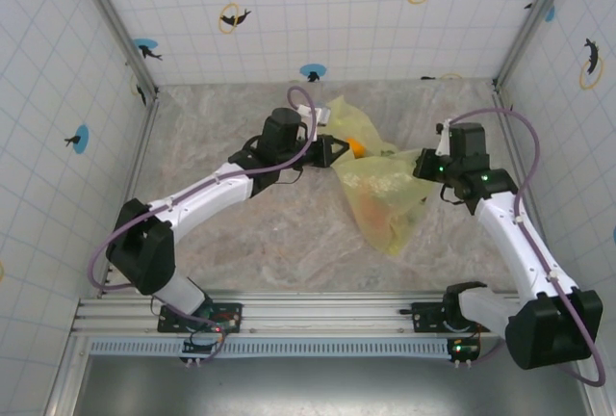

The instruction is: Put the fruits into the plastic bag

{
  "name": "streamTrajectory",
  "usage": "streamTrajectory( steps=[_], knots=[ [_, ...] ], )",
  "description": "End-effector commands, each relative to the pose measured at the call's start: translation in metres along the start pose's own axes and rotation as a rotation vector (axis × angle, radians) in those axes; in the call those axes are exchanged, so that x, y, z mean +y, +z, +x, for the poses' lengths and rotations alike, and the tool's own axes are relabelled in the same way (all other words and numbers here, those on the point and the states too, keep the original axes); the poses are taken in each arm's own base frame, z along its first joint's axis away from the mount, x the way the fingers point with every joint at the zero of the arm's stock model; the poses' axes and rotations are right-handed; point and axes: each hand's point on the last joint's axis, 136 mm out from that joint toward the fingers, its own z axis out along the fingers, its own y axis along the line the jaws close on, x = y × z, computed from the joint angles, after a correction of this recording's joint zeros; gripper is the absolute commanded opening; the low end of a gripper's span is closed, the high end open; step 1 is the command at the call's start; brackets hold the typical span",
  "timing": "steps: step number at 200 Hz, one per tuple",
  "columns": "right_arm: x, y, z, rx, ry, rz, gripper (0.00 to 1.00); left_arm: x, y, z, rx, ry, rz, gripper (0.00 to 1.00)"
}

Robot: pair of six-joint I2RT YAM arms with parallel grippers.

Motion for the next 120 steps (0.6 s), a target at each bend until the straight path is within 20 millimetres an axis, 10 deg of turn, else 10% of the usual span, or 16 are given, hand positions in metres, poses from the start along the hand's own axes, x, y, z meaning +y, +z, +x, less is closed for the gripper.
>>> streamTrajectory(
  steps=[1,54,120],
  knots=[
    [0.021,-0.007,-0.018,-0.077,0.003,-0.079,0.0,-0.014,-0.017,-0.024,-0.055,0.09,-0.009,0.0],
    [0.04,-0.015,-0.028,-0.13,0.001,-0.126,0.0,-0.046,-0.045,-0.064,-0.187,0.152,0.056,0.0],
    [0.023,0.0,-0.005,-0.101,0.023,-0.081,0.0,-0.01,-0.024,-0.023,-0.086,0.077,0.008,0.0]
  ],
)
